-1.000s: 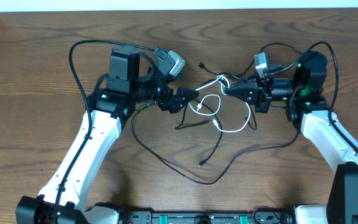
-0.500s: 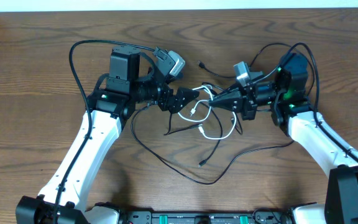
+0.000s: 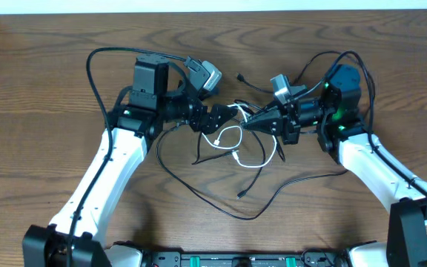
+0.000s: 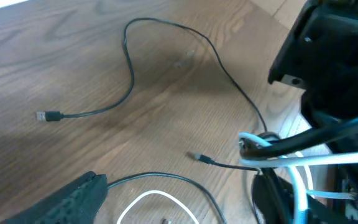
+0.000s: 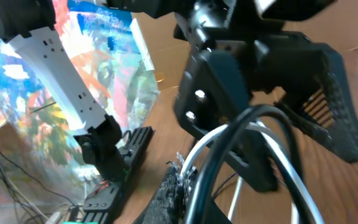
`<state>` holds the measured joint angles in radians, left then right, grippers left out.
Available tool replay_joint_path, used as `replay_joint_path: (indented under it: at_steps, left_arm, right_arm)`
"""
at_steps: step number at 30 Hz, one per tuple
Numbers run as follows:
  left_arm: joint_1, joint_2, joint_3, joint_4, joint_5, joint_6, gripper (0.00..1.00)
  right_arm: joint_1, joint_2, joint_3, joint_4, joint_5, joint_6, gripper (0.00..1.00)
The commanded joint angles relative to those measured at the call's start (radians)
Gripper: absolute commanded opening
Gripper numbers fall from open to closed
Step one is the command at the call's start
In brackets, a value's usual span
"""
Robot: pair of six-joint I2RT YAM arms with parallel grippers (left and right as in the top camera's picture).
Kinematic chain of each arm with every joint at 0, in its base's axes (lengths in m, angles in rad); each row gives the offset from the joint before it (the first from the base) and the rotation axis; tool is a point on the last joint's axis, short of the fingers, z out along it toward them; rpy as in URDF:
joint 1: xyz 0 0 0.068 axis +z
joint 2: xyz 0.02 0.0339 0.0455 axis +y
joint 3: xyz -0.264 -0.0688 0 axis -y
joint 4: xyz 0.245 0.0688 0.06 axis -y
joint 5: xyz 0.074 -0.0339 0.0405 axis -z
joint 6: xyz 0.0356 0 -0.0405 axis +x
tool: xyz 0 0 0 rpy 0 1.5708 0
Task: Untangle cables
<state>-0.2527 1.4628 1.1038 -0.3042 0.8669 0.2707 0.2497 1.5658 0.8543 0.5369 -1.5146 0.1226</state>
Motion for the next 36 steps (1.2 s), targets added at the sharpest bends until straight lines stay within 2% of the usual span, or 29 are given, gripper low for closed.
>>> replay_joint_path:
  at_steps: [1, 4, 5, 6, 8, 9, 11, 14, 16, 17, 18, 19, 26, 33, 36]
  left_arm:
    - [-0.002, 0.015, 0.011, 0.004, 0.013, 0.015, 0.71]
    - [-0.002, 0.014, 0.011, 0.016, 0.017, 0.015, 0.52]
    - [-0.002, 0.014, 0.011, 0.018, 0.017, 0.015, 0.44]
    - [-0.002, 0.014, 0.011, 0.023, 0.017, 0.015, 0.30]
    - [-0.002, 0.014, 0.011, 0.031, 0.017, 0.015, 0.13]
    - [-0.002, 0.014, 0.011, 0.034, 0.017, 0.015, 0.08]
    - [-0.002, 0.014, 0.011, 0.038, 0.016, 0.015, 0.08]
    - [-0.002, 0.014, 0.011, 0.043, 0.016, 0.015, 0.08]
    - [-0.002, 0.014, 0.011, 0.045, 0.016, 0.015, 0.08]
    - [-0.001, 0.013, 0.011, 0.045, 0.016, 0.015, 0.08]
    - [-0.001, 0.013, 0.011, 0.045, 0.016, 0.015, 0.08]
    - [-0.001, 0.012, 0.011, 0.048, 0.016, 0.015, 0.08]
    - [0.029, 0.011, 0.011, 0.065, 0.015, 0.018, 0.08]
    - [0.096, 0.011, 0.011, 0.064, 0.023, 0.092, 0.08]
    - [0.106, 0.011, 0.011, 0.064, 0.165, 0.165, 0.08]
  right_arm:
    - [0.020, -0.017, 0.001, 0.002, -0.002, 0.022, 0.01]
    - [0.023, -0.017, 0.001, 0.002, 0.008, 0.023, 0.01]
    - [0.023, -0.017, 0.001, 0.001, 0.014, 0.023, 0.01]
    - [0.023, -0.017, 0.001, 0.001, 0.018, 0.023, 0.01]
    - [0.023, -0.017, 0.001, 0.001, 0.021, 0.023, 0.01]
    - [0.023, -0.017, 0.001, 0.001, 0.021, 0.023, 0.01]
    - [0.023, -0.017, 0.001, -0.002, 0.029, 0.023, 0.03]
    - [0.023, -0.017, 0.001, -0.008, 0.070, 0.022, 0.13]
    - [0.022, -0.017, 0.001, -0.010, 0.113, 0.023, 0.33]
    - [0.022, -0.017, 0.001, -0.011, 0.145, 0.023, 0.69]
    - [0.022, -0.017, 0.001, -0.015, 0.167, 0.023, 0.80]
    - [0.022, -0.017, 0.001, -0.018, 0.214, 0.023, 0.99]
    - [-0.005, -0.017, 0.001, -0.025, 0.290, 0.025, 0.99]
    - [-0.079, -0.017, 0.001, -0.025, 0.457, 0.217, 0.99]
    - [-0.095, -0.017, 0.001, -0.025, 0.518, 0.255, 0.99]
